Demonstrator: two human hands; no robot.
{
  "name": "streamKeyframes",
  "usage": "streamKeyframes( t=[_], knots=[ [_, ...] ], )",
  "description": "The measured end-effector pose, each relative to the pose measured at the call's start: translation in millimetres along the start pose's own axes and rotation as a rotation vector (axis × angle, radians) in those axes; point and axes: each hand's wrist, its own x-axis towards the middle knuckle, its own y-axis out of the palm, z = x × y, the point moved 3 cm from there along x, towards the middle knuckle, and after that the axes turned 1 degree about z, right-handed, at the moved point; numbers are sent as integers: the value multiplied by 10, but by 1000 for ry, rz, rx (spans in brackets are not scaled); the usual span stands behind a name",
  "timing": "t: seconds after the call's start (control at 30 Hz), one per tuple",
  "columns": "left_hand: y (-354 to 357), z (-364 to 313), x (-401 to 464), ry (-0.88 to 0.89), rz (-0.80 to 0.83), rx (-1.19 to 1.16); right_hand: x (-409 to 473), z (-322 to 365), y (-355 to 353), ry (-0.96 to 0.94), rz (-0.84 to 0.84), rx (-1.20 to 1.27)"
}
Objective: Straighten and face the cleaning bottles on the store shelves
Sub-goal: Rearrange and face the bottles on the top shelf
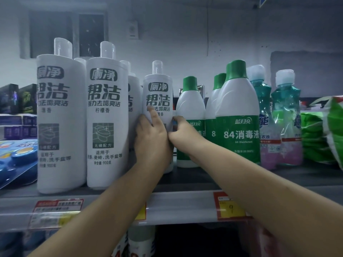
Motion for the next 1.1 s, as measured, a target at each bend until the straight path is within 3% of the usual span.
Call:
streamKeyframes(
  t=[0.2, 0.33, 0.5, 0.6, 0.77, 0.97, 1.1],
  knots=[
    [-63, -216, -9, 148, 89, 65, -67, -62, -182, -36, -49, -100],
    [-91, -309, -71, 268, 138, -74, -228, -83, -325, -103, -98, -98],
    [-133, -542, -210, 398, 134, -326, -561, 29, -787, -550, -577, -376],
    [-53, -736, -230, 357, 265, -423, -583, -105, -1121, -554, -734, -503],
    [86, -973, -213, 234, 386, -580, -642, -471, -1345, -290, -515, -378],
    [117, -982, -200, 172, 350, -672, -657, -598, -1379, -246, -334, -358],
    [106, -988, -206, 190, 364, -674, -672, -589, -1387, -268, -323, -294]
  ],
)
